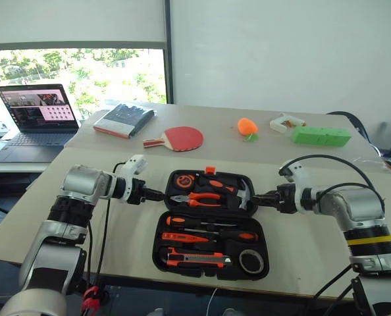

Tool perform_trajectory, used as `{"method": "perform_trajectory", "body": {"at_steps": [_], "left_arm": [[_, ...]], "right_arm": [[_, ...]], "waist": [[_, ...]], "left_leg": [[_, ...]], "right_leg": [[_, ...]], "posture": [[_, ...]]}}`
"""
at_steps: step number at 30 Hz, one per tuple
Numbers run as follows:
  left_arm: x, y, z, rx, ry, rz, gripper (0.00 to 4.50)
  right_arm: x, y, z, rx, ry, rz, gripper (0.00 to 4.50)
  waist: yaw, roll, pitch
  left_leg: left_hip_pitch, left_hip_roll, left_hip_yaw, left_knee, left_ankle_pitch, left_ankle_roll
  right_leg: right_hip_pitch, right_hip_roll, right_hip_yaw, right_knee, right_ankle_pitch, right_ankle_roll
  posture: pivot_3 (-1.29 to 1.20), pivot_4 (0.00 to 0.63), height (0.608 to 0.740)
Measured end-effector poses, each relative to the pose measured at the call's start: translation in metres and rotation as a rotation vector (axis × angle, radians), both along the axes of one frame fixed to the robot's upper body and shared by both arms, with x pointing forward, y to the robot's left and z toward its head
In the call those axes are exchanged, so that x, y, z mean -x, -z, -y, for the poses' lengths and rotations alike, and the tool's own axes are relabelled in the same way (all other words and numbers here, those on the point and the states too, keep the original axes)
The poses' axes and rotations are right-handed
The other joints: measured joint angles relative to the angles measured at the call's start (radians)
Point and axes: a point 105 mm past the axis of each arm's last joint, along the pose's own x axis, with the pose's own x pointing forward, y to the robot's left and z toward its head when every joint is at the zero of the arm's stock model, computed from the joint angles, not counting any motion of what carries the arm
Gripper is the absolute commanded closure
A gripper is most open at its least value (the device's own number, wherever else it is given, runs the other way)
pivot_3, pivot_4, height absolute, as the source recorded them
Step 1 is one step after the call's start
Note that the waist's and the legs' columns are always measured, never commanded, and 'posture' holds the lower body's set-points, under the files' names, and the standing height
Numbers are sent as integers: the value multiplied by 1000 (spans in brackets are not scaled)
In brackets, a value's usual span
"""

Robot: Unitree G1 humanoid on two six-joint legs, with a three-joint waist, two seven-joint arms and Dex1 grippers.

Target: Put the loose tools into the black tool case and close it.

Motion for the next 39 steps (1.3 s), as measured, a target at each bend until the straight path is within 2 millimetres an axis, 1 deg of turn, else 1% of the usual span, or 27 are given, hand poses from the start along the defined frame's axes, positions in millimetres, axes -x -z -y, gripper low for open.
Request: {"method": "perform_trajectory", "body": {"at_steps": [3,5,6,7,8,9,10,11,12,14,16,18,26,31,33,36,39], "left_arm": [[0,3,2,-17,14,-1,2057],[0,5,4,-13,17,-5,2571],[-1,5,5,-10,19,-6,2698],[-1,6,9,-5,32,-1,3074],[-1,6,13,1,41,2,3505],[-2,6,15,3,47,3,3786],[-3,3,14,1,42,9,4168],[-4,2,14,0,40,10,4333],[-5,2,14,0,39,11,4495],[-5,2,15,3,37,8,4500],[-5,2,15,5,36,6,4500],[-5,3,15,9,35,3,4500],[-5,3,21,32,43,8,4500],[-4,2,24,70,49,82,4500],[-5,1,25,88,49,118,4500],[-9,-7,27,112,48,222,4500],[-9,-16,31,117,67,326,4500]], "right_arm": [[0,1,-1,2,-2,-8,1369],[0,2,-2,0,-2,-10,1320],[0,2,-2,0,-2,-10,1320],[0,3,-3,0,-3,-12,1320],[0,4,-4,-1,-4,-15,1579],[0,4,-4,0,-5,-17,1847],[0,5,-5,1,-6,-18,2070],[0,5,-5,2,-7,-18,2303],[0,4,-5,2,-8,-17,2634],[-1,3,-6,1,-11,-15,3411],[-1,4,-7,0,-12,-21,4047],[0,4,-7,-4,-12,-27,4438],[1,3,-7,-21,-9,-20,4487],[5,-1,-4,-37,4,16,4487],[6,-2,-3,-41,8,44,4487],[2,-12,0,-61,42,143,4487],[0,-22,2,-32,55,253,4487]], "waist": [[0,0,0],[0,0,0],[0,0,0],[0,0,0],[0,0,0],[0,0,0],[1,0,0],[2,0,0],[2,1,0],[2,1,0],[2,1,0],[2,1,0],[3,1,0],[8,0,0],[9,0,0],[7,0,0],[6,0,0]], "left_leg": [[0,0,0,0,0,0],[0,0,0,0,0,0],[0,0,0,0,0,0],[0,0,0,0,0,0],[0,0,0,0,0,0],[0,0,0,0,0,0],[1,0,0,0,0,0],[1,-1,0,0,0,0],[1,-1,0,0,0,0],[1,-1,0,0,0,0],[2,-1,0,0,0,0],[2,-1,0,1,0,0],[2,-1,0,1,0,0],[-1,-1,-2,1,0,0],[-1,-1,-2,1,0,0],[-4,-1,-2,1,0,0],[-6,-1,-2,0,0,-1]], "right_leg": [[0,0,0,0,0,0],[0,0,0,0,0,0],[0,0,0,0,0,0],[0,0,0,0,0,0],[0,0,0,0,0,0],[0,0,0,0,0,0],[1,0,0,0,0,0],[1,0,0,0,0,0],[1,0,0,0,0,0],[2,0,0,0,0,0],[2,0,0,0,0,0],[3,0,0,0,0,1],[3,-1,0,0,1,1],[1,-1,0,-1,1,2],[0,-2,0,-1,1,2],[-2,-2,0,0,2,2],[-5,-2,1,0,2,2]], "posture": [[0,150,736],[0,150,736],[0,150,736],[0,150,736],[0,150,736],[0,150,736],[0,150,736],[0,150,736],[0,150,736],[0,150,736],[0,150,736],[0,150,736],[0,150,736],[0,150,736],[0,150,736],[0,150,736],[0,150,736]]}}
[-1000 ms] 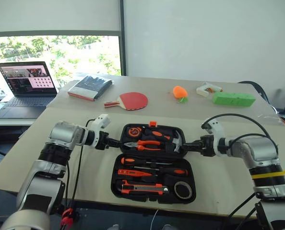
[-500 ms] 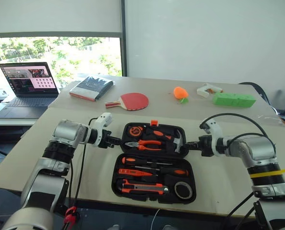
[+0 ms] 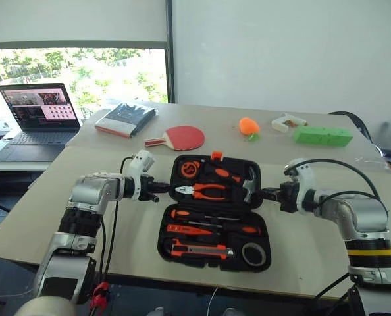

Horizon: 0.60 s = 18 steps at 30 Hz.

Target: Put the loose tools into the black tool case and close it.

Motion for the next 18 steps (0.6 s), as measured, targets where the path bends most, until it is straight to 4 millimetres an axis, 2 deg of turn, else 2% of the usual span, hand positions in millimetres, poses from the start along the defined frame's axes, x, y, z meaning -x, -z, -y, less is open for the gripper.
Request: {"method": "perform_trajectory", "body": {"at_steps": [3,10,12,18], "left_arm": [[2,2,5,-5,19,125,4500],[3,11,10,-61,12,364,4500],[2,12,8,-100,-39,494,4500],[5,15,3,-161,-97,664,4500]], "right_arm": [[2,-7,1,76,13,150,4487],[15,5,4,188,39,324,4487],[26,8,4,275,23,444,4487],[47,16,-2,424,-36,632,4487]], "waist": [[0,0,0],[6,0,0],[8,0,0],[2,0,0]], "left_leg": [[-4,0,0,-1,0,0],[-7,0,2,0,0,-1],[-5,0,2,1,0,-1],[3,1,3,1,1,-2]], "right_leg": [[-5,0,0,1,0,0],[-7,-1,1,0,1,0],[-6,-1,1,1,1,0],[1,1,2,1,3,-1]], "posture": [[0,150,736],[0,150,736],[0,150,736],[0,150,736]]}}
